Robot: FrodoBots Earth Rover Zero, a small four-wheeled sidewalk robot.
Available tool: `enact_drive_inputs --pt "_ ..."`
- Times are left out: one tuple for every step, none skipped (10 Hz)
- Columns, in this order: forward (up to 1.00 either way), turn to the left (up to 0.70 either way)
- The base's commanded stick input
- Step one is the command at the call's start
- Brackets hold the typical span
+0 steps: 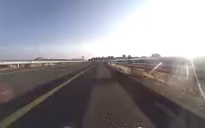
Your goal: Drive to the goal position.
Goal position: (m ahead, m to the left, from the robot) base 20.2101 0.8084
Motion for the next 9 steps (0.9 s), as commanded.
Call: enact_drive_inputs --pt "0.50 0.00" --pt "0.50 0.00" --pt "0.50 0.00" --pt "0.50 0.00" --pt "0.50 0.00" --pt "0.50 0.00" --pt "0.50 0.00" --pt "0.50 0.00" --pt "0.50 0.00"
